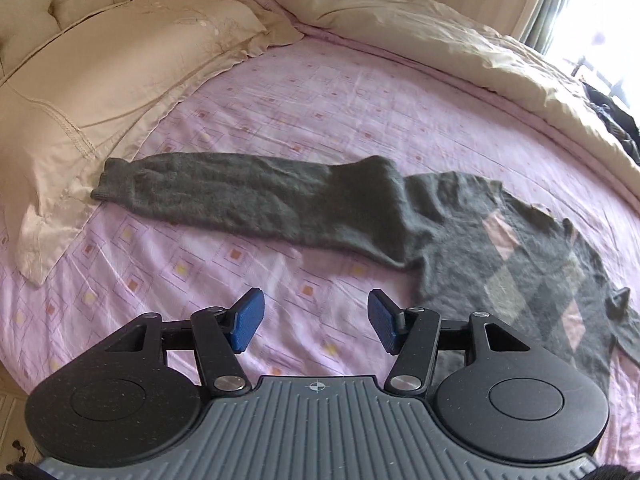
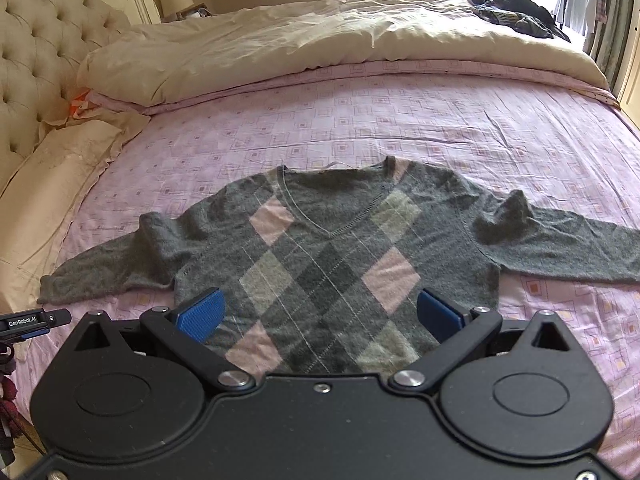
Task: Fold small clothes
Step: 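Grasp the sweater sleeve cuff with the left tool and lift it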
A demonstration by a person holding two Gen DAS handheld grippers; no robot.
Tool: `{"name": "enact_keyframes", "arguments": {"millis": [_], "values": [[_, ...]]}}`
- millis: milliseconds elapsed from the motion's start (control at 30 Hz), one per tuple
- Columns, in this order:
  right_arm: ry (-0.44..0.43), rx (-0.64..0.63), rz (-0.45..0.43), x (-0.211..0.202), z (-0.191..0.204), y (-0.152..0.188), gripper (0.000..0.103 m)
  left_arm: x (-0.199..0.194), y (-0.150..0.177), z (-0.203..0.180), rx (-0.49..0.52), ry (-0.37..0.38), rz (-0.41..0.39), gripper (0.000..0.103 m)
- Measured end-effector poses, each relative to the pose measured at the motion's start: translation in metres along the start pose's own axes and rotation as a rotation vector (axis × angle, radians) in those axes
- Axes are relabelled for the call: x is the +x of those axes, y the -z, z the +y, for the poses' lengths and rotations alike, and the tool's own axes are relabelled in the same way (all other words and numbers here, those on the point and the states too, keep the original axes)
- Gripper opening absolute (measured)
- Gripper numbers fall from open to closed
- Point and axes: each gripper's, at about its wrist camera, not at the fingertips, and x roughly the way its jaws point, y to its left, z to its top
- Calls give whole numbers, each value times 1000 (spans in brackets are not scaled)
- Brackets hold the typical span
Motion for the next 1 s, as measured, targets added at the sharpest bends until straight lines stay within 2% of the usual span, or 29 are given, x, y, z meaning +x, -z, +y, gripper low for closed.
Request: {"name": "enact_keyframes", "arguments": {"millis": [100, 200, 400, 533, 767, 1000], "values": [[0, 3, 17, 16, 19, -11, 102, 23, -17, 33, -16, -45, 2, 56], [2, 7, 32, 29, 38, -19, 102, 45, -33, 70, -41, -44, -2, 56], [-1, -12, 45, 46, 77, -34, 102, 82, -59, 136, -159, -93, 1, 56], [0, -23, 62, 57, 96, -40, 102, 106, -71, 172, -203, -113, 21, 56], [13, -50, 95, 69, 116, -46, 102, 139, -84, 203, -280, -80, 44, 56], [13, -69, 113, 72, 123, -50, 102, 139, -86, 212, -315, -50, 35, 57]]}}
